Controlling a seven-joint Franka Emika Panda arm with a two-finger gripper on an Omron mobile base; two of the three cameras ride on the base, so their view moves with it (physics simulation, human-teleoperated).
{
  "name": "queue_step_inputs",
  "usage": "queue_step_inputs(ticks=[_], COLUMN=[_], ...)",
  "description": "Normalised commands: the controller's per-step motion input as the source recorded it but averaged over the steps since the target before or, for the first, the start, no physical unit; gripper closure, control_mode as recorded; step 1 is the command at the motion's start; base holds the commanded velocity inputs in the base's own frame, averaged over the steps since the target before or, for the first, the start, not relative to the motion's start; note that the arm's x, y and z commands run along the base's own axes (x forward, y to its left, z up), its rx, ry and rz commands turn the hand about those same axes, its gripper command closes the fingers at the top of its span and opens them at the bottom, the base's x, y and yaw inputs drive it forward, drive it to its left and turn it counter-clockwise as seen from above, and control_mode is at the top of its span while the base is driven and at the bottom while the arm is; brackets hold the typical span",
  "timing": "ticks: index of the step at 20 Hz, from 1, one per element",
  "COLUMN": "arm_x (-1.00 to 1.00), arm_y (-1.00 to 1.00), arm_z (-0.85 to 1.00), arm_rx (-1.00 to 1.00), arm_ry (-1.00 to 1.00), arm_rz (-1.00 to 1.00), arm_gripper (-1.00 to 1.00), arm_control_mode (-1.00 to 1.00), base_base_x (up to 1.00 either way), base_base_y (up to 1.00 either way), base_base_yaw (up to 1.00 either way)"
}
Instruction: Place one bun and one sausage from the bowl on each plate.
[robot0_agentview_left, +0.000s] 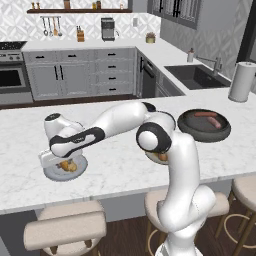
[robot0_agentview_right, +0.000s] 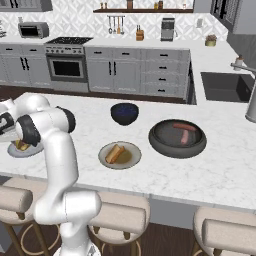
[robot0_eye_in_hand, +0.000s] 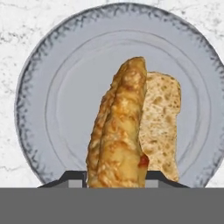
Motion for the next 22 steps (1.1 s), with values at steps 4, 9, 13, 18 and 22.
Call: queue_step_inputs(ticks=[4, 9, 13, 18, 22], arm_x=[0.17, 0.09, 0.04, -0.01, -0.11], arm_y=[0.0, 0.0, 0.0, -0.06, -0.31], arm_z=[-0.26, -0.31, -0.21, 0.24, 0.68], arm_rx=[0.0, 0.0, 0.0, 0.0, 0.0], arm_ry=[0.0, 0.0, 0.0, 0.0, 0.0], arm_rz=[0.0, 0.0, 0.0, -0.01, -0.01], arm_gripper=[1.0, -1.0, -1.0, -1.0, -1.0], arm_control_mode=[-1.0, -1.0, -1.0, -1.0, -1.0], base_base_x=[0.0, 0.0, 0.0, 0.0, 0.0], base_base_y=[0.0, 0.0, 0.0, 0.0, 0.0], base_base_yaw=[0.0, 0.0, 0.0, 0.0, 0.0])
